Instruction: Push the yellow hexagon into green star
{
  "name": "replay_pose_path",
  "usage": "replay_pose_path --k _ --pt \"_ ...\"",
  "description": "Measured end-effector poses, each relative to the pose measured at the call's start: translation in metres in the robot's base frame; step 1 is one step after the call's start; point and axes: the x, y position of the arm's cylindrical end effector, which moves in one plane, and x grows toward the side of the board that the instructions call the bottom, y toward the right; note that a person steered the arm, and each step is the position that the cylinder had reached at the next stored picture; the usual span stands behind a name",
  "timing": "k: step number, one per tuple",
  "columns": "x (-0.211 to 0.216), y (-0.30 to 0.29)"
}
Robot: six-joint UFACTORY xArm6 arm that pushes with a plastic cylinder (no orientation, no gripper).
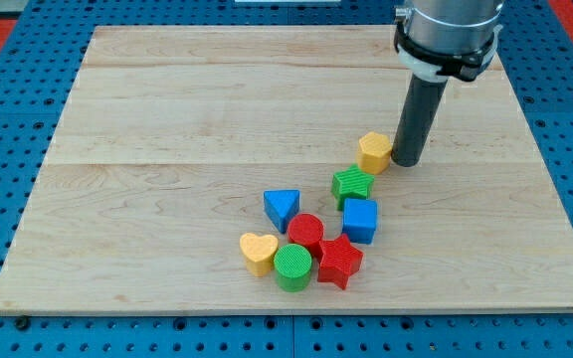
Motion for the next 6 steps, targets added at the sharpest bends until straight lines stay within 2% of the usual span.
replay_pose_path --k 2,4,5,6 --pt "0.012 -0.020" --pt "0.011 -0.005" --pt "-0.031 0.029" --pt "-0.068 0.019"
